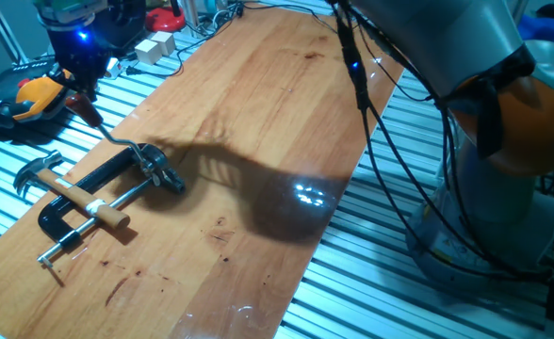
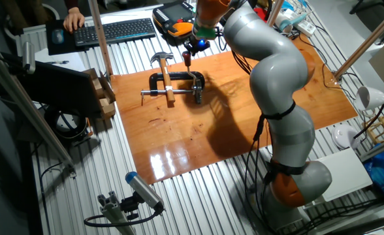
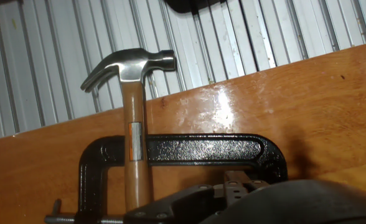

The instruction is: Pull up the lever

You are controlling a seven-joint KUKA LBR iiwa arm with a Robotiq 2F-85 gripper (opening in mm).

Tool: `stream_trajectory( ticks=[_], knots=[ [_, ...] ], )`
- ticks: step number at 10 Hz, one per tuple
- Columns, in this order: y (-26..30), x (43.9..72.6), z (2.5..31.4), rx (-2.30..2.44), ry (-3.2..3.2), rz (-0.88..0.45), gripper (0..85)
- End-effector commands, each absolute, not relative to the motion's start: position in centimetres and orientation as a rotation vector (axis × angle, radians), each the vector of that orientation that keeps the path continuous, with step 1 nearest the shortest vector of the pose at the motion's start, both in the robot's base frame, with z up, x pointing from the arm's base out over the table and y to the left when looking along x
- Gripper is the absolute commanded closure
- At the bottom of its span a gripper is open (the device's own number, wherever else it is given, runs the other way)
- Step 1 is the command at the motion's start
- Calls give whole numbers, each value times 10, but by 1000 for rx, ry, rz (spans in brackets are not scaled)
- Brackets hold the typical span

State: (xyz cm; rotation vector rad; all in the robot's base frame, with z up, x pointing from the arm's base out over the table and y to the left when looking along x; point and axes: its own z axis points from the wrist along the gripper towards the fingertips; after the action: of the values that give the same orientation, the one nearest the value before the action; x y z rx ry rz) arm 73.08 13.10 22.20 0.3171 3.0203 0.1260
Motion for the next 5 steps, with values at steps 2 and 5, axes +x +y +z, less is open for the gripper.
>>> stream_trajectory(
  ticks=[2, 5],
  knots=[
    [131, 726, 225, 307, 3016, 120, 850],
    [133, 715, 228, 295, 3012, 117, 850]
  ],
)
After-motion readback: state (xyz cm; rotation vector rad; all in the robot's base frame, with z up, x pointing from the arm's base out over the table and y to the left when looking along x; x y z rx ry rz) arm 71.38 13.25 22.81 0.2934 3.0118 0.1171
